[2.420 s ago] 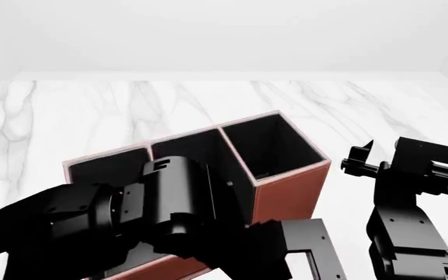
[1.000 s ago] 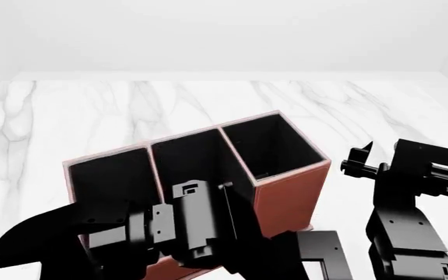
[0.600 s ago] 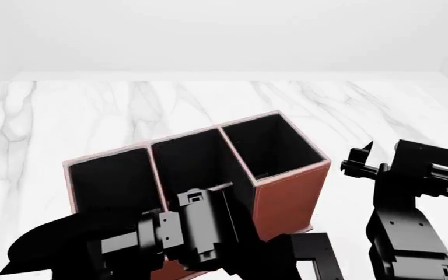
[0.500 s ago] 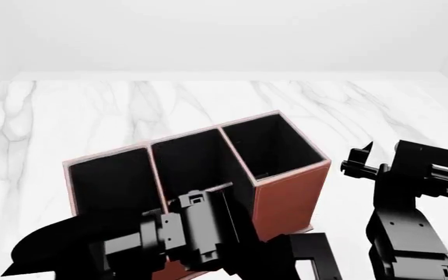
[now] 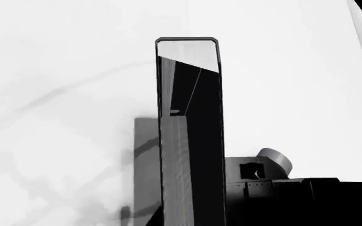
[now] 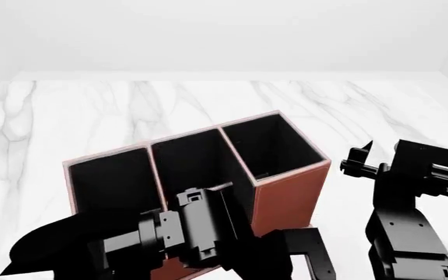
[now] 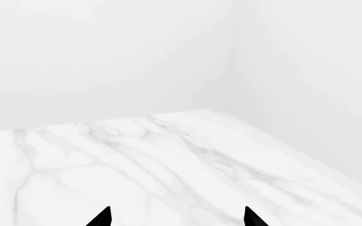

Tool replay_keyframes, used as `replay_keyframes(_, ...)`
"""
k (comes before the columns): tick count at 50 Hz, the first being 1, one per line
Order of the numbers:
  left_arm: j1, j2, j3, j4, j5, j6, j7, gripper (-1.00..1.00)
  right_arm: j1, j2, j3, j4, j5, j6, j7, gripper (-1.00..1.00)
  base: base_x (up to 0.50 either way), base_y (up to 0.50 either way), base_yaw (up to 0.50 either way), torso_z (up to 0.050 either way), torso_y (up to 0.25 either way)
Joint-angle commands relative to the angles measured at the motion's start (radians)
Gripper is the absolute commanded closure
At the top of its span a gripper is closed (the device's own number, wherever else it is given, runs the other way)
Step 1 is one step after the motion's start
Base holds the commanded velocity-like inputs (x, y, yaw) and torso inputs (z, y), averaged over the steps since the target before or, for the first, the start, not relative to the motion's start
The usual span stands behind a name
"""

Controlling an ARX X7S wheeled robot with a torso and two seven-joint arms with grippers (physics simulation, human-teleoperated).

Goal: Pick up the book and place it in the left compartment of the caddy.

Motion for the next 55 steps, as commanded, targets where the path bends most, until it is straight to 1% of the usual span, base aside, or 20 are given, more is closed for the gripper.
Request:
replay_keyframes(1,-0.012,-0.082,-0.006,0.092,-0.098,-0.126,-0.091,1.00,0.003,0.006,-0.001,-0.007,-0.002,0.003,0.007,-1.00,0.00,0.00,0.00,0.000,0.000)
replay_keyframes(13,0.012,-0.310,-0.114,0.367,-0.306,-0.255,-0.329,1.00,0.009,0.009,-0.002,-0.021,0.002,0.021,0.014,-1.00,0.00,0.00,0.00,0.000,0.000)
replay_keyframes(17,-0.019,-0.375,-0.200,0.452,-0.428,-0.280,-0.433,1.00,0.013,0.005,-0.007,-0.009,-0.001,0.011,0.014,-1.00,0.00,0.00,0.00,0.000,0.000)
replay_keyframes(20,-0.075,-0.427,-0.269,0.521,-0.572,-0.310,-0.546,1.00,0.014,0.007,-0.012,-0.013,-0.003,0.015,0.014,-1.00,0.00,0.00,0.00,0.000,0.000)
replay_keyframes(26,-0.218,-0.500,-0.354,0.527,-0.886,-0.307,-0.766,1.00,0.015,0.002,-0.016,-0.008,-0.001,0.008,0.013,-1.00,0.00,0.00,0.00,0.000,0.002)
replay_keyframes(31,-0.315,-0.565,-0.388,0.538,-1.022,-0.280,-0.872,1.00,0.018,0.004,-0.015,-0.008,0.000,0.010,0.014,-1.00,0.00,0.00,0.00,0.000,0.000)
replay_keyframes(32,-0.349,-0.583,-0.389,0.524,-1.073,-0.260,-0.930,1.00,0.020,0.005,-0.016,-0.017,0.003,0.020,0.015,-1.00,0.00,0.00,0.00,0.000,0.000)
replay_keyframes(33,-0.357,-0.591,-0.400,0.524,-1.093,-0.253,-0.926,1.00,0.020,0.003,-0.017,-0.011,0.001,0.015,0.015,-1.00,0.00,0.00,0.00,0.000,0.010)
replay_keyframes(39,-0.467,-0.639,-0.404,0.487,-1.244,-0.250,-0.988,1.00,0.016,0.004,-0.018,-0.018,0.002,0.015,0.017,-1.00,0.00,0.00,0.00,0.000,0.000)
replay_keyframes(40,-0.502,-0.644,-0.366,0.481,-1.244,-0.257,-1.068,1.00,0.015,0.005,-0.018,-0.019,0.002,0.015,0.017,-1.00,0.00,0.00,0.00,0.000,0.000)
replay_keyframes(41,-0.511,-0.648,-0.363,0.462,-1.269,-0.251,-1.071,1.00,0.014,0.005,-0.018,-0.019,0.001,0.014,0.018,-1.00,0.00,0.00,0.00,0.000,0.000)
replay_keyframes(42,-0.553,-0.656,-0.316,0.443,-1.273,-0.242,-1.185,1.00,0.015,0.005,-0.017,-0.018,0.003,0.015,0.017,-1.00,0.00,0.00,0.00,0.000,0.000)
replay_keyframes(43,-0.540,-0.663,-0.359,0.446,-1.312,-0.225,-1.118,1.00,0.017,0.007,-0.017,-0.021,0.004,0.020,0.019,-1.00,0.00,0.00,0.00,0.000,0.000)
replay_keyframes(47,-0.610,-0.691,-0.364,0.445,-1.413,-0.188,-1.181,1.00,0.021,0.007,-0.018,-0.016,0.004,0.016,0.018,-1.00,0.00,0.00,0.00,0.000,0.003)
replay_keyframes(48,-0.674,-0.699,-0.336,0.434,-1.428,-0.182,-1.274,1.00,0.023,0.007,-0.019,-0.014,0.003,0.016,0.020,-1.00,0.00,0.00,0.00,0.000,0.000)
replay_keyframes(50,-0.704,-0.710,-0.340,0.423,-1.482,-0.146,-1.307,1.00,0.023,0.006,-0.019,-0.015,0.004,0.017,0.020,-1.00,0.00,0.00,0.00,0.000,0.000)
replay_keyframes(51,-0.727,-0.711,-0.320,0.416,-1.484,-0.153,-1.344,1.00,0.023,0.007,-0.019,-0.016,0.005,0.017,0.020,-1.00,0.00,0.00,0.00,0.000,0.000)
replay_keyframes(52,-0.758,-0.724,-0.307,0.390,-1.541,-0.098,-1.411,1.00,0.022,0.007,-0.018,-0.015,0.003,0.016,0.023,-1.00,0.00,0.00,0.00,0.000,0.000)
replay_keyframes(53,-0.758,-0.724,-0.307,0.391,-1.543,-0.096,-1.413,1.00,0.022,0.007,-0.018,-0.015,0.003,0.016,0.023,-1.00,0.00,0.00,0.00,0.000,0.000)
replay_keyframes(55,-0.800,-0.741,-0.260,0.352,-1.648,0.023,-1.576,1.00,0.024,0.006,-0.019,-0.007,0.003,0.012,0.023,-1.00,0.00,0.00,0.00,0.000,0.000)
